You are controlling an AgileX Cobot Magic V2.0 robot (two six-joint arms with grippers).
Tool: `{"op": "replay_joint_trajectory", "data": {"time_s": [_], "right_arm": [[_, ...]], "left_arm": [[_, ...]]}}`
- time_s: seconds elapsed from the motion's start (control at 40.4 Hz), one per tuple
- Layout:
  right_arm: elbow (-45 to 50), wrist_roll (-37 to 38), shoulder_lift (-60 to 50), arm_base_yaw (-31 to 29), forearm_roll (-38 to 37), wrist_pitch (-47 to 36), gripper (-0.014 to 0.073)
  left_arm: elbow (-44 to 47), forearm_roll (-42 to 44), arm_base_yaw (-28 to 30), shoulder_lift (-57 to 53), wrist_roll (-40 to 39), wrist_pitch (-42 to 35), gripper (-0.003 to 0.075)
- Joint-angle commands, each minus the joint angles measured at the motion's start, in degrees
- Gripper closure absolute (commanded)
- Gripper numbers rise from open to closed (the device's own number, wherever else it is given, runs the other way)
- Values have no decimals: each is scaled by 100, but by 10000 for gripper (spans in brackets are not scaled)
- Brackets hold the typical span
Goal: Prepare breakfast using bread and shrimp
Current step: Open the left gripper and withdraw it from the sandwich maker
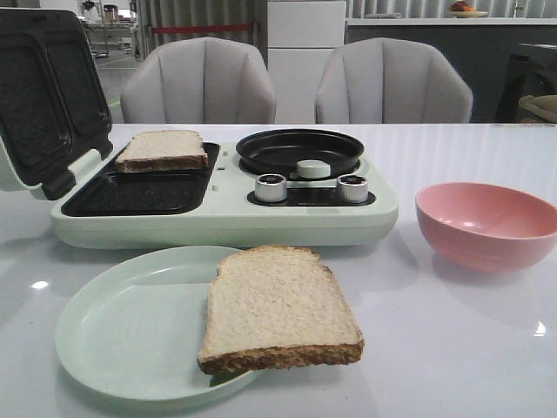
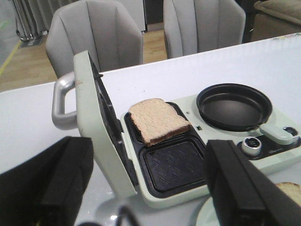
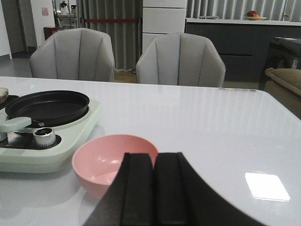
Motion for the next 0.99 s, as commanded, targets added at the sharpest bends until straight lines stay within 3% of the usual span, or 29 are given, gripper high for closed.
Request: {"op": "replay_joint_trajectory", "data": {"time_s": [0.0,0.272,0.594,0.841,0.965], "right_arm": [[-12,-28,-115,-29,-62,-584,627],[-12,-28,-115,-29,-62,-584,627],[-12,-28,-115,-29,-62,-584,627],[-17,-28,-115,-29,-62,-612,627],[-23,-10,-115,-23,144,-1038,627]], "left_arm": [[73,-399,11,-373,-65,-249,176],[885,-918,11,-1510,-65,-224,176],[1928,-926,11,-2444,-65,-305,177],[2035,-915,-16,-2545,-55,-432,243],[2035,-878,-41,-2545,-55,-432,276]]}}
